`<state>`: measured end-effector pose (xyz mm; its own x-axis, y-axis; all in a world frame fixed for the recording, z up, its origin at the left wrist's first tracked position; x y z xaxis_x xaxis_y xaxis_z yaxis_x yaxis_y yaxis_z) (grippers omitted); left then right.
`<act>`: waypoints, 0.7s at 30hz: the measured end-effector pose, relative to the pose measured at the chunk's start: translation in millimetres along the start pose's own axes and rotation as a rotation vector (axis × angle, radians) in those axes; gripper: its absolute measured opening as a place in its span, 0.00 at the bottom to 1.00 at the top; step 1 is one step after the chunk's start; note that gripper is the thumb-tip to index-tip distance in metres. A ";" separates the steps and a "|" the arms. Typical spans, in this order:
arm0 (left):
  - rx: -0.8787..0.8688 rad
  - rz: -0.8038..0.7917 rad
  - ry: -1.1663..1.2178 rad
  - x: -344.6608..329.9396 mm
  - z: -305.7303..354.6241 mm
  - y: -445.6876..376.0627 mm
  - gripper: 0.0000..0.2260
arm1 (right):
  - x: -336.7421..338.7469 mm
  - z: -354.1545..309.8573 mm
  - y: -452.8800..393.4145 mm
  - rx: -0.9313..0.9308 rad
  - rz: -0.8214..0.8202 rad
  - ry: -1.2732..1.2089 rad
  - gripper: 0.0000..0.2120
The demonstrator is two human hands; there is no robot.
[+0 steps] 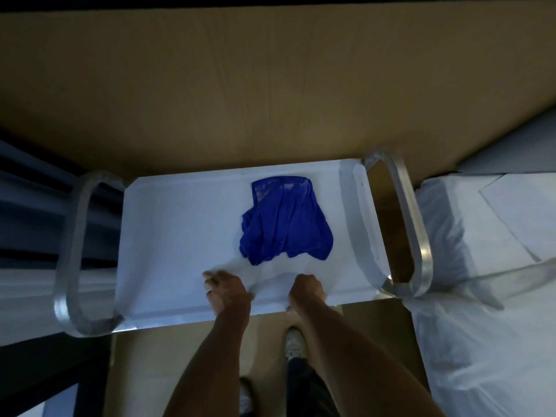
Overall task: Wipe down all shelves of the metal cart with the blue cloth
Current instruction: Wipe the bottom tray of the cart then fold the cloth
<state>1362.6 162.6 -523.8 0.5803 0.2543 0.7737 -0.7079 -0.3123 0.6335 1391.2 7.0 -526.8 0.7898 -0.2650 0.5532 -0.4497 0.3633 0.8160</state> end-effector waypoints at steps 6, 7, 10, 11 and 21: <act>0.001 0.014 -0.037 7.2 14.1 -16.7 0.51 | 19.4 -6.2 -14.1 0.044 -0.028 0.039 0.24; -0.001 0.015 -0.067 9.3 12.9 -19.9 0.51 | 22.9 -8.4 -14.8 0.054 -0.051 0.050 0.24; -0.037 0.048 -0.122 30.4 12.0 -30.1 0.42 | 50.1 -17.4 -17.5 0.096 0.039 -0.157 0.15; -0.036 0.098 -0.062 42.8 13.4 -35.5 0.34 | 63.7 -21.4 -19.4 0.080 0.143 -0.323 0.13; -0.043 0.086 0.770 90.0 97.2 -108.3 0.31 | 121.5 -59.9 -69.8 -0.069 0.196 -0.741 0.24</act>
<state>1530.5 130.3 -522.9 0.0906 0.8001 0.5930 -0.7619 -0.3278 0.5587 1543.4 2.9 -526.5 0.2016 -0.7106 0.6741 -0.5058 0.5139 0.6929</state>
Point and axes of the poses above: each hand's wrist, its own y-axis away from the middle knuckle, its own x-axis out of the back of the hand, z = x × y, the point moved 1 cm from there along -y, towards the middle knuckle, and after that the axes turned 11 degrees about -x, right-handed, at the moved point
